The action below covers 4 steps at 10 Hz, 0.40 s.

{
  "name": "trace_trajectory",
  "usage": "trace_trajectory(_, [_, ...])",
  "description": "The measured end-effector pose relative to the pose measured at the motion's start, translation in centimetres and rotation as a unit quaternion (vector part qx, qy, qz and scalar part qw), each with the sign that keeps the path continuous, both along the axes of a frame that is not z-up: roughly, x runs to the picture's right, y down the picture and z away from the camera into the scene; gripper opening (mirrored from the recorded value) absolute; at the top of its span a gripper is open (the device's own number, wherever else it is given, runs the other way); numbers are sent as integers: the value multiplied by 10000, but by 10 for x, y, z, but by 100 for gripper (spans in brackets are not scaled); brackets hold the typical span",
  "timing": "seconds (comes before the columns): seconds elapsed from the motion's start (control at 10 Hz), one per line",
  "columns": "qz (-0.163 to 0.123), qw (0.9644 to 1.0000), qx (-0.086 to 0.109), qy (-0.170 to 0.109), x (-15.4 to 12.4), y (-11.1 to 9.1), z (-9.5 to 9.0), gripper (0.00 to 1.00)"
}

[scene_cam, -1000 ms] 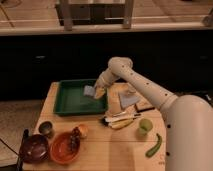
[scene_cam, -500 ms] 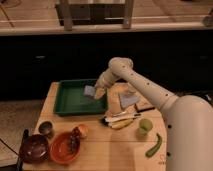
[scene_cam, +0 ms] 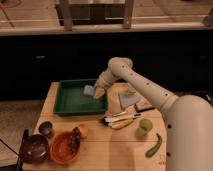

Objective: Place sponge in tray

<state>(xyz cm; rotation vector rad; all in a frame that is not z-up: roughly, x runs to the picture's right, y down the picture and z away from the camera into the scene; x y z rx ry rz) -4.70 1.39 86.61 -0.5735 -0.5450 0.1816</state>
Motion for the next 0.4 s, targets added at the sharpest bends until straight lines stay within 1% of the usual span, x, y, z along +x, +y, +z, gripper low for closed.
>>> trace_trajectory(0.1, [-4, 10000, 1, -2, -1, 0, 0, 78])
trace_trajectory(0.2, [-13, 10000, 2, -12, -2, 0, 0, 80])
trace_trajectory(0.4, [-49, 10000, -1, -49, -6, -1, -1, 80])
